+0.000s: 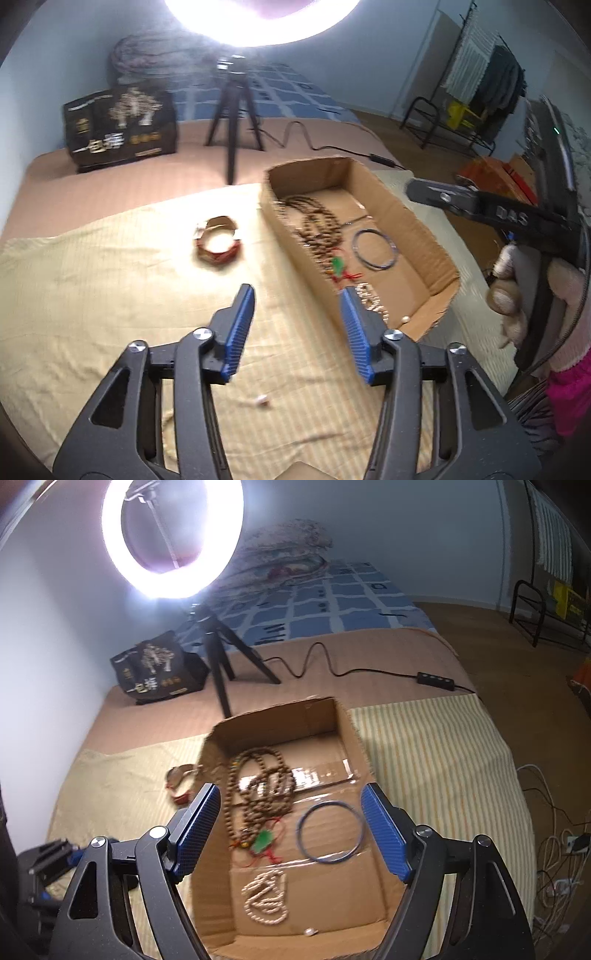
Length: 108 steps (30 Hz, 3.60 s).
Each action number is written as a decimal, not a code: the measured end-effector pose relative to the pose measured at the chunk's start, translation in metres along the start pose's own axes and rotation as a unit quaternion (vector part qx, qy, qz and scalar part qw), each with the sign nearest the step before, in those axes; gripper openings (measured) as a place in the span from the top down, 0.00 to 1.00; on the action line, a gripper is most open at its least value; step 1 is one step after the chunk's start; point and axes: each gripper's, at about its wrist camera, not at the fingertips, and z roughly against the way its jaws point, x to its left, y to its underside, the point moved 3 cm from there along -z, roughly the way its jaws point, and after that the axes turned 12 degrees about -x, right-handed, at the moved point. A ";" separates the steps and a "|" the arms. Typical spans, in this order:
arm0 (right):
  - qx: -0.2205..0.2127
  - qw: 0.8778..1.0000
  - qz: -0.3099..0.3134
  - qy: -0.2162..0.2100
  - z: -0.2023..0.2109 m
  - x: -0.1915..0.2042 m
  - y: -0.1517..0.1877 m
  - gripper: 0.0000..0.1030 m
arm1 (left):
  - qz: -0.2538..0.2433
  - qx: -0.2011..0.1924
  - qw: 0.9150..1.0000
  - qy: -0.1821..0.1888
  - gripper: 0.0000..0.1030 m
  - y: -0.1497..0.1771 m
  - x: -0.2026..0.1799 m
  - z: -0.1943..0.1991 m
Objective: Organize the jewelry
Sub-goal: 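Move the left tool to the cream bead bracelet while the right tool reaches the loose pearl, then close the left tool on the bead bracelet while the right tool grips the pearl, then carry the bead bracelet in the left tool and the pearl in the right tool over the box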
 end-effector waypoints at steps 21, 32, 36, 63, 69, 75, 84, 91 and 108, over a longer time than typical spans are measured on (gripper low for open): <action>0.006 0.991 0.072 -0.114 0.038 0.101 0.065 0.23 | 0.005 0.036 0.997 -0.064 0.50 0.041 0.081 0.048; 0.042 0.980 0.137 -0.141 0.028 0.141 0.125 0.23 | 0.053 0.094 0.990 -0.092 0.50 0.096 0.095 0.042; 0.053 0.974 0.165 -0.143 0.017 0.154 0.146 0.24 | 0.107 0.118 0.983 -0.090 0.60 0.114 0.105 0.033; 0.098 0.972 0.181 -0.111 -0.039 0.157 0.178 0.71 | 0.082 0.139 0.979 -0.125 0.77 0.130 0.106 -0.014; 0.092 0.968 0.199 -0.119 -0.039 0.162 0.180 0.87 | 0.088 0.136 0.979 -0.125 0.90 0.129 0.111 -0.013; 0.092 0.967 0.200 -0.126 -0.039 0.163 0.181 0.93 | 0.097 0.129 0.980 -0.118 0.95 0.124 0.109 -0.007; 0.081 0.972 0.175 -0.137 -0.030 0.160 0.169 0.93 | 0.100 0.095 0.986 -0.095 0.95 0.105 0.096 0.008; 0.066 0.974 0.166 -0.139 -0.020 0.158 0.160 0.93 | 0.094 0.064 0.991 -0.076 0.95 0.087 0.085 0.021; 0.010 0.979 0.138 -0.150 0.024 0.147 0.116 0.93 | 0.110 -0.005 0.994 -0.025 0.95 0.038 0.060 0.045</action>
